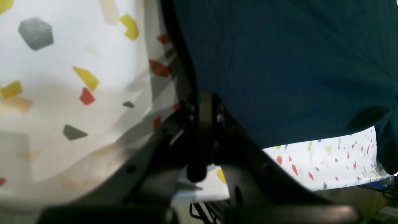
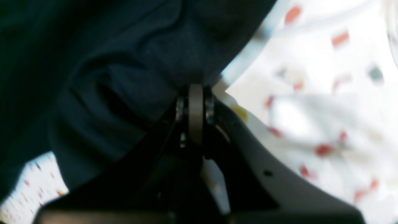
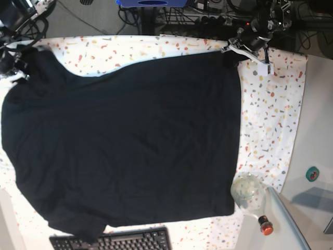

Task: Layout the t-shirt on the table in an organized manner, then fold the t-shirt properly
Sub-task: 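Drag both held corners away from the hem to straighten the shirt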

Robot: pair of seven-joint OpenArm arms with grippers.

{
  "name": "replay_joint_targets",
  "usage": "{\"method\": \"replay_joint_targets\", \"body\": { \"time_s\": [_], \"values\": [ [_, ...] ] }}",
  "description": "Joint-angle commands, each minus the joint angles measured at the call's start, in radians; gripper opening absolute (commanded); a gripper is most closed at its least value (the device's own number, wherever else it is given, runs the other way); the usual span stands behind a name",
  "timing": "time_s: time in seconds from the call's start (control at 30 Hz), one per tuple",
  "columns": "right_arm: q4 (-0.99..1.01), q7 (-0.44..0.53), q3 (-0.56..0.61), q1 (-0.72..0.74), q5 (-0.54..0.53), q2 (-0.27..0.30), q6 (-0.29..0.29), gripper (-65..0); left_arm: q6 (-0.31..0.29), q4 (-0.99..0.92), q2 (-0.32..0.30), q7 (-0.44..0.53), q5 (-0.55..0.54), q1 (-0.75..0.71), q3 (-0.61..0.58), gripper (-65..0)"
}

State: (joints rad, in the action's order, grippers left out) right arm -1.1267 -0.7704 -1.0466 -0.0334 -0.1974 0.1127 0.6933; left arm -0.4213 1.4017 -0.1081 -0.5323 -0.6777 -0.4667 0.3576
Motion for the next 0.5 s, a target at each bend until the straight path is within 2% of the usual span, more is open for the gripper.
{"method": "replay_joint_targets", "body": {
  "time_s": [0.0, 0.2, 0.33, 0.47],
  "values": [
    [-0.048, -0.014, -0.002, -0.018, 0.006, 0.008, 0.005, -65.0, -0.008, 0.023, -0.009, 0.008, -0.006, -0.008, 0.005, -65.0],
    [-0.278, -0.045, 0.001, -0.092, 0.006, -0.071, 0.005, -65.0, -0.008, 0.029, -0.026, 0.008, -0.006, -0.010, 0.001, -65.0],
    [-0.306, -0.077, 0.001, -0.093, 0.006, -0.075, 0.005, -65.0, -0.008, 0.069, -0.045, 0.007, -0.006, -0.017, -0.001, -65.0],
    [-0.309, -0.077, 0.002, -0.093, 0.008, -0.075, 0.005, -65.0, -0.008, 0.133, -0.045, -0.130, -0.006, -0.019, 0.039, -65.0]
  ]
}}
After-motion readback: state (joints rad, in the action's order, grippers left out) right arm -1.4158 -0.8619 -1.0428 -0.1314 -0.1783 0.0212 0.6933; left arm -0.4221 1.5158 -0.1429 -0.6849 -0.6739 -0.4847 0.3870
